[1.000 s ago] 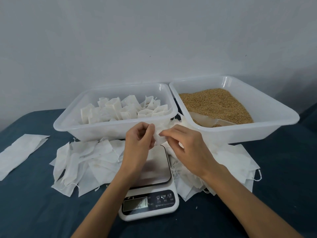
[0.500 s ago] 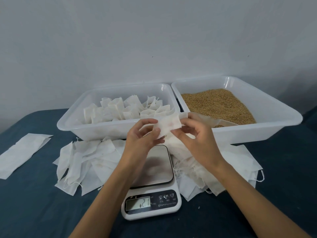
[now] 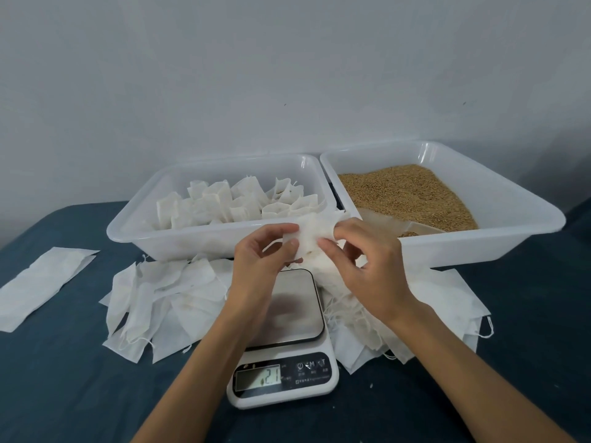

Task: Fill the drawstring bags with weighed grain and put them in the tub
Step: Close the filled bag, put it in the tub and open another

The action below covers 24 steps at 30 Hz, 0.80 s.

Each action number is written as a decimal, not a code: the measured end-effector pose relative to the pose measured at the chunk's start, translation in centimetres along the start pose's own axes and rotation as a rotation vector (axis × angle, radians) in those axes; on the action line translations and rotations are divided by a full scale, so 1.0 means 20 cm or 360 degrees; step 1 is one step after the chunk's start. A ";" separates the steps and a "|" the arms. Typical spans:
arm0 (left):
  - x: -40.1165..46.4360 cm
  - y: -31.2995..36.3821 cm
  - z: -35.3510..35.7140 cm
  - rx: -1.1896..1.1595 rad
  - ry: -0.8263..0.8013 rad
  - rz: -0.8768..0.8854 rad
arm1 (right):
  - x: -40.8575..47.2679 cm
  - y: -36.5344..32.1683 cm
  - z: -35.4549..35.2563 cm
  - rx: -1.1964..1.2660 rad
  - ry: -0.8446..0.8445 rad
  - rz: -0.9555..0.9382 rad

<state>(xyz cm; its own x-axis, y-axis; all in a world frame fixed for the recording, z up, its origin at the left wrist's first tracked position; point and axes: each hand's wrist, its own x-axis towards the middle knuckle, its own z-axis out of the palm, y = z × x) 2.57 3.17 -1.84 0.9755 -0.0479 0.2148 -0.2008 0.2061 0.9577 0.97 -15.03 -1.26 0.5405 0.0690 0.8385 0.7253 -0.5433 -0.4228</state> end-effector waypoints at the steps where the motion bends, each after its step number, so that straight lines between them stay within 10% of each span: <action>1: 0.00 0.00 0.00 -0.0005 0.0002 0.0002 | 0.01 0.00 0.00 0.0081 -0.0024 0.0093; 24: 0.02 0.01 -0.01 -0.0109 0.0041 -0.0062 | 0.02 0.04 -0.01 0.0755 -0.0329 0.0754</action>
<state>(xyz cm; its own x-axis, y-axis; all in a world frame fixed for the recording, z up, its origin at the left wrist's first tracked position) 2.89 3.37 -1.61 0.9846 -0.0320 0.1718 -0.1569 0.2709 0.9497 1.74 -15.59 -1.17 0.8802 0.0982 0.4643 0.4740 -0.1335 -0.8704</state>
